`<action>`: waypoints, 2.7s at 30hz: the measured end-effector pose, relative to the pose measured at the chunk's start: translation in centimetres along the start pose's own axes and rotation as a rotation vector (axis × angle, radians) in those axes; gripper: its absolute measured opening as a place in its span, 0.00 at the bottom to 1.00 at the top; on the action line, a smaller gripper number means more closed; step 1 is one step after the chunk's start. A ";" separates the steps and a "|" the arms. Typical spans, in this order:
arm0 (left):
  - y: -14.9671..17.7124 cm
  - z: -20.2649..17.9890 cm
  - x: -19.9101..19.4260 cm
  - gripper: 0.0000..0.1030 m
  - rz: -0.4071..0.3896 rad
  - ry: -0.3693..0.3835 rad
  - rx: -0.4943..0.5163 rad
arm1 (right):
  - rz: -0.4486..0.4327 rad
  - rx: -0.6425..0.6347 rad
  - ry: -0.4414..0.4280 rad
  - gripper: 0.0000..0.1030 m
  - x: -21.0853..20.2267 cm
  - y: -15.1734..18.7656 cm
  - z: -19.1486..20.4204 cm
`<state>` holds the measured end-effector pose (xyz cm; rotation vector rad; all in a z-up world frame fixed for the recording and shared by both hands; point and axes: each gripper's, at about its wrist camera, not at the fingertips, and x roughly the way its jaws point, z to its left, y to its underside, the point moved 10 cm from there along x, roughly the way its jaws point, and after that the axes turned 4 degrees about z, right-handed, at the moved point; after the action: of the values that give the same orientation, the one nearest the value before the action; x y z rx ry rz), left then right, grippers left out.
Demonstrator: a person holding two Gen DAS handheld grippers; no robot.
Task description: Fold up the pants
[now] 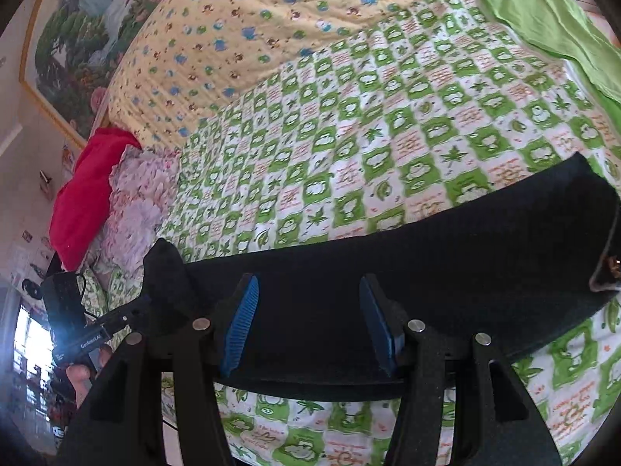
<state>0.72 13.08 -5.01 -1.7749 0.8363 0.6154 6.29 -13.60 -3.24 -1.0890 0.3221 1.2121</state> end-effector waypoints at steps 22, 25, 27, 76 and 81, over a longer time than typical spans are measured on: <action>-6.2 16.1 -2.9 0.63 -0.009 -0.168 -0.162 | 0.299 -0.221 -0.133 0.61 10.9 3.9 11.2; -6.8 17.7 -1.3 0.64 0.052 -0.130 -0.176 | 0.327 -0.242 -0.147 0.61 12.0 4.2 12.2; -7.1 18.3 -0.2 0.64 0.089 -0.108 -0.173 | 0.345 -0.261 -0.148 0.61 12.7 4.4 12.7; 3.1 15.6 -8.9 0.13 -0.243 -0.072 -0.247 | 0.340 -0.686 -0.236 0.08 11.4 12.3 17.9; 4.9 16.1 -8.7 0.13 -0.250 -0.078 -0.294 | 0.338 -0.722 -0.213 0.08 11.6 13.1 17.9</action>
<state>-8.82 29.36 -6.89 -2.0671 0.4769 0.6609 -6.54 7.05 -9.28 -1.5381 -0.1232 1.8043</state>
